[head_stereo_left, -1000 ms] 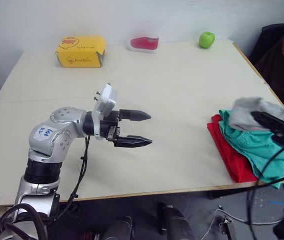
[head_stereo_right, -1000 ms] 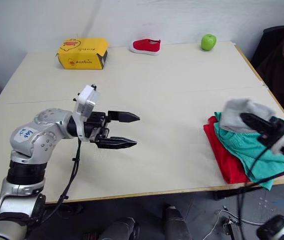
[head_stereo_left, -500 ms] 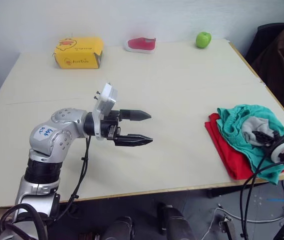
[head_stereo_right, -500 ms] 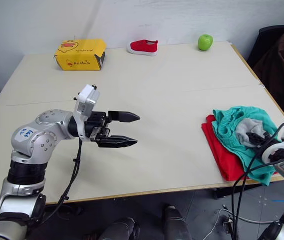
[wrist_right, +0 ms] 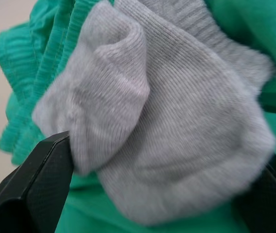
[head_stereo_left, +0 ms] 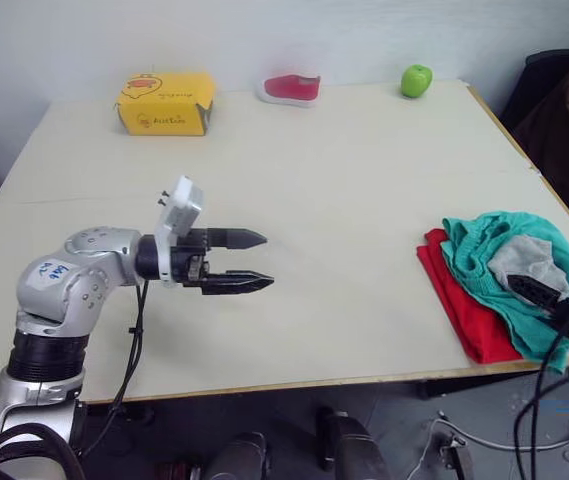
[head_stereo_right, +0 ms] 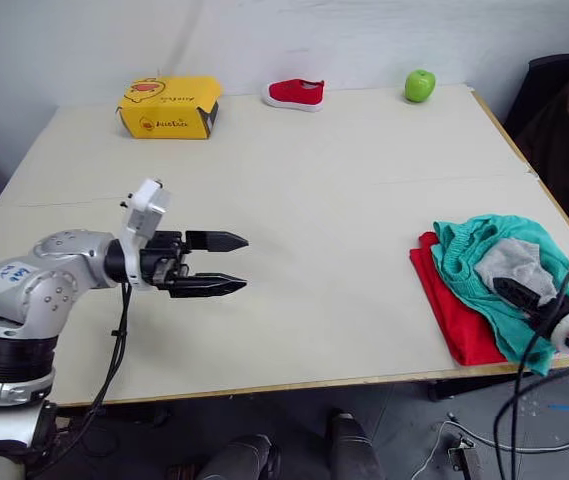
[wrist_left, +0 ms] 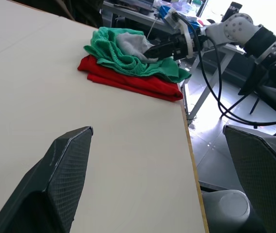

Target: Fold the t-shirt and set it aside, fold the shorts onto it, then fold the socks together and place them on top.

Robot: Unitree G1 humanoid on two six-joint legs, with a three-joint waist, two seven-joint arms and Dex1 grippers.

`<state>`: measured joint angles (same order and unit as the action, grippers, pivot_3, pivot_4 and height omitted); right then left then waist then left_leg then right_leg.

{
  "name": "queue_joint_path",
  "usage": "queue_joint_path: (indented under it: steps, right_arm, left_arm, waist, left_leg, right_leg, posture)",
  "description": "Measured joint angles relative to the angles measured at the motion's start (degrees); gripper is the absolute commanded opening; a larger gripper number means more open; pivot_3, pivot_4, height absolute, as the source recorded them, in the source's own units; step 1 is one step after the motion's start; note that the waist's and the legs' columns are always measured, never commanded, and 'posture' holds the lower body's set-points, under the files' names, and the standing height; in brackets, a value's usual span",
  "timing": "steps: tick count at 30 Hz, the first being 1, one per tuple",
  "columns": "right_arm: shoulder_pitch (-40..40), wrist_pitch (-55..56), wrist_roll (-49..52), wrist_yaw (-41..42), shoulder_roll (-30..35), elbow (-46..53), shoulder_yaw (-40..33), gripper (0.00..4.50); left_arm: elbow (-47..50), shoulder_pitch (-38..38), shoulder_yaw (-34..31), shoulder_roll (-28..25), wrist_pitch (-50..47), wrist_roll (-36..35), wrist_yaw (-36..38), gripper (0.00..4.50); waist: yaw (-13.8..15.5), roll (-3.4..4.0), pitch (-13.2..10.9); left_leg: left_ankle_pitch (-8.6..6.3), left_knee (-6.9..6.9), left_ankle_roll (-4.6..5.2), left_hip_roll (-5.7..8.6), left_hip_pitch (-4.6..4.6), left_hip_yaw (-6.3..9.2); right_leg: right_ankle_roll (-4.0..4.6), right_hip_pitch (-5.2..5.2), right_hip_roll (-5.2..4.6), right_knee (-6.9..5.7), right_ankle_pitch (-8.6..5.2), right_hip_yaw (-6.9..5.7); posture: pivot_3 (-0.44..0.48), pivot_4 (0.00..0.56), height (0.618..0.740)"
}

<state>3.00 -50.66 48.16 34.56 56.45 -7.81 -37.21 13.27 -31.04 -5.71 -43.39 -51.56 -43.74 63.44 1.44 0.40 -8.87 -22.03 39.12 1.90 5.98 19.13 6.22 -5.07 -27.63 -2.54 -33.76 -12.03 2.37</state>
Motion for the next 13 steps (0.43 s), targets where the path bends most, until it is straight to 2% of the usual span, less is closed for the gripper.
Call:
queue_joint_path:
  steps: [3,6,7,10,13]
  right_arm:
    - [5.62,2.98,-3.56,9.15,6.6,0.04,-6.34,4.45]
    - [11.44,6.87,-5.84,19.31,9.84,0.48,-12.4,4.45]
    - [15.32,9.68,-8.09,25.09,11.03,-0.82,-15.61,4.45]
    - [21.43,16.48,-14.14,34.62,13.24,-6.0,-21.67,4.45]
    - [22.51,22.28,-17.44,40.77,14.78,-14.12,-25.25,4.45]
  left_arm:
    - [0.0,2.72,-4.94,-5.25,-1.86,-2.32,1.74,4.5]
    - [0.12,5.79,-7.56,-9.14,-2.65,-4.7,4.54,4.5]
    - [-0.61,8.09,-9.3,-11.89,-2.67,-4.86,6.42,4.5]
    - [-3.3,10.91,-12.88,-16.47,-1.31,-4.15,8.97,4.5]
    - [-6.11,11.31,-14.19,-17.31,0.94,-3.04,9.24,4.5]
  waist:
    - [-0.27,0.04,-0.11]
    - [-0.36,-0.09,-0.3]
    - [-0.35,-0.06,-0.42]
    - [-0.22,-0.05,-0.52]
    - [-0.13,-0.07,-0.56]
  left_leg:
    - [-0.02,-0.03,-0.02,-0.07,-0.15,-0.14]
    - [-0.07,-0.11,0.0,-0.1,-0.56,-0.22]
    - [-0.13,-0.12,0.01,-0.13,-0.64,-0.24]
    - [-0.2,-0.12,0.06,-0.17,-0.84,-0.29]
    - [-0.35,-0.12,0.15,-0.19,-1.22,-0.23]
  right_leg:
    - [0.03,0.08,0.1,0.2,-0.02,0.04]
    - [0.05,0.42,0.15,0.23,-0.02,0.16]
    - [0.08,0.46,0.21,0.23,-0.05,0.16]
    - [0.1,0.72,0.22,0.32,-0.06,0.16]
    - [0.08,1.27,0.2,0.49,-0.07,0.1]
  posture:
    - [0.0,0.15,0.74]
    - [0.0,0.15,0.74]
    - [0.0,0.15,0.74]
    - [0.0,0.15,0.74]
    - [0.0,0.15,0.74]
